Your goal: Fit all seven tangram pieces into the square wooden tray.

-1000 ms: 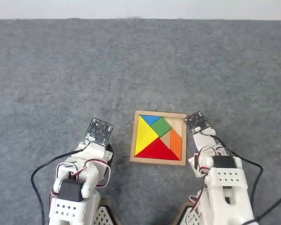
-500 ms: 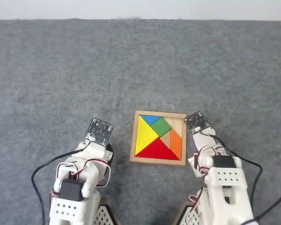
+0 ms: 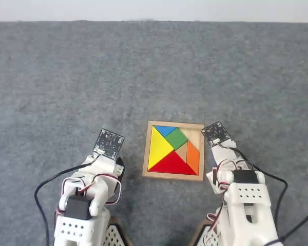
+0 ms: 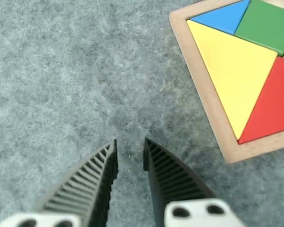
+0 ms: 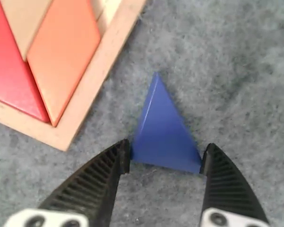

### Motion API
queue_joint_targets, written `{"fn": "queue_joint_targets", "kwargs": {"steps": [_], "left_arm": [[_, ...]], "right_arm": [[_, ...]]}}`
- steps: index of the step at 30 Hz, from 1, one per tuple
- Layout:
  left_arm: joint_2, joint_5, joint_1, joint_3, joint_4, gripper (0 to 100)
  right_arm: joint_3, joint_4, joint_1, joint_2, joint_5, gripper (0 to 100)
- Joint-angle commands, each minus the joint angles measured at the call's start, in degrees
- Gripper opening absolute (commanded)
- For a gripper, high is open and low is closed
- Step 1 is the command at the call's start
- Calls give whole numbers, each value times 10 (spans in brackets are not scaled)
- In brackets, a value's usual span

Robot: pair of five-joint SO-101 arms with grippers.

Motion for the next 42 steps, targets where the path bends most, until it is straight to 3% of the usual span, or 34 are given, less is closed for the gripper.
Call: {"fn": "queue_joint_targets", "kwargs": {"steps": [1,18,24,33,42], "left_arm": [[-1,4,1,-4,3,88],[-1,4,1,-4,3,88],[-1,4,1,-4,3,88],[-1,4,1,-4,3,88],[-1,4,1,-4,3,88]], "right_arm": [[-18,-10,7,5,5,245],[-25,-6,11,1,7,248],[-107,73,62,7,13,248],[-178,173,59,7,96,248],[-179,214,-41,7,193,302]]}}
